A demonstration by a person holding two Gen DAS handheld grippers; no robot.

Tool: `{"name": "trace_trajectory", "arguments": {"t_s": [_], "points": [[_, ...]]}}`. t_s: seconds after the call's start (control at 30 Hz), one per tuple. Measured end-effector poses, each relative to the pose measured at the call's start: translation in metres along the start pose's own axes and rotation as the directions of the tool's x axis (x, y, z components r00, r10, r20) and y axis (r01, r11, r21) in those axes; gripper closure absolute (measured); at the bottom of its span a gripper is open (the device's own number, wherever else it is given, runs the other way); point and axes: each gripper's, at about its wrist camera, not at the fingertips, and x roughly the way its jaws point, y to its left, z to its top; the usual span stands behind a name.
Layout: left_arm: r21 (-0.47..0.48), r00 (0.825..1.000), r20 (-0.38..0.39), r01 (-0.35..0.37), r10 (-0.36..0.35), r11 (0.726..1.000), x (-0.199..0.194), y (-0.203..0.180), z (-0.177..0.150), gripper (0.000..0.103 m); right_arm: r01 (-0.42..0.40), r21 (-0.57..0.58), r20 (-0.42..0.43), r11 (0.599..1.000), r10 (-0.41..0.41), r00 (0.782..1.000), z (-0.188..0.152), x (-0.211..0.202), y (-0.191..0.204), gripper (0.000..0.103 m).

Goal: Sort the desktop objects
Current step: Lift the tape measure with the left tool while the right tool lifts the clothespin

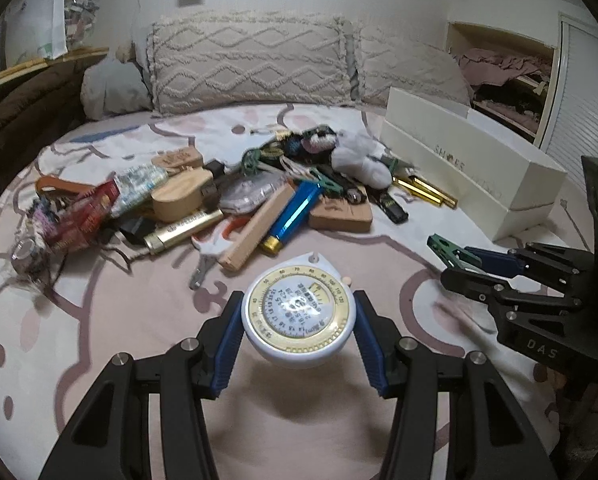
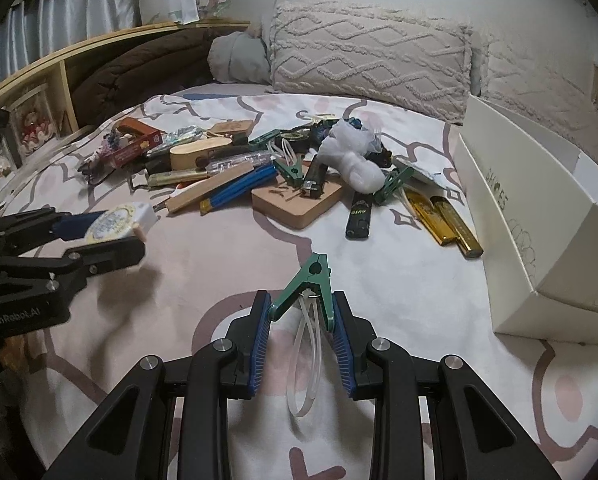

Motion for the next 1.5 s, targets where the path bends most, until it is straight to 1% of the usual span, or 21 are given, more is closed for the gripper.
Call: {"name": "trace_trajectory", "arguments": {"t_s": [0.13,0.3,0.43,0.47,0.6,0.7,0.87,1.03,1.13,1.33,1.5], "points": [[-0.006,1.000,0.030,-0.003,0.004,1.000,-0.009,0.008,0.004,0.051,0.000,-0.001,0.002,1.000,0.000,1.000,0.003,-0.001,0.003,0.072],[-0.025,0.998,0.059,-0.007,0.009,1.000,-0.018,0.016,0.009,0.051,-0.007,-0.030,0.005,1.000,0.007,1.000,0.005,-0.006,0.013,0.073],[-0.035,0.997,0.075,-0.004,0.007,0.999,-0.023,0.018,0.012,0.051,-0.063,-0.012,0.024,0.998,0.063,0.998,0.013,-0.014,0.017,0.072],[-0.036,0.997,0.078,-0.003,0.006,0.999,-0.024,0.018,0.012,0.051,-0.065,-0.015,0.031,0.998,0.065,0.997,0.014,-0.017,0.018,0.072],[-0.030,0.995,0.100,-0.003,0.006,1.000,-0.030,0.015,0.014,0.051,-0.057,-0.041,0.065,0.998,0.060,0.996,0.025,-0.028,0.019,0.072],[-0.014,0.993,0.119,-0.005,0.007,1.000,-0.036,0.011,0.018,0.051,-0.036,-0.059,0.080,0.998,0.041,0.996,0.031,-0.034,0.018,0.072],[-0.015,0.990,0.138,0.000,0.002,1.000,-0.044,0.009,0.024,0.051,-0.035,-0.042,0.101,0.999,0.039,0.994,0.035,-0.042,0.009,0.072],[-0.038,0.988,0.156,0.009,-0.003,0.999,-0.055,0.007,0.029,0.051,-0.041,-0.027,0.114,0.999,0.044,0.992,0.035,-0.050,0.003,0.072],[-0.037,0.986,0.164,0.002,0.004,0.999,-0.061,0.001,0.032,0.051,-0.048,-0.017,0.140,0.999,0.050,0.989,0.036,-0.057,-0.001,0.072],[-0.016,0.981,0.192,0.013,-0.010,1.000,-0.071,-0.018,0.045,0.051,-0.060,0.002,0.199,0.998,0.059,0.978,0.042,-0.078,-0.012,0.072],[0.015,0.975,0.215,0.045,-0.047,0.999,-0.079,-0.042,0.057,0.051,-0.053,0.033,0.242,0.998,0.043,0.969,0.043,-0.097,-0.028,0.072]]}}
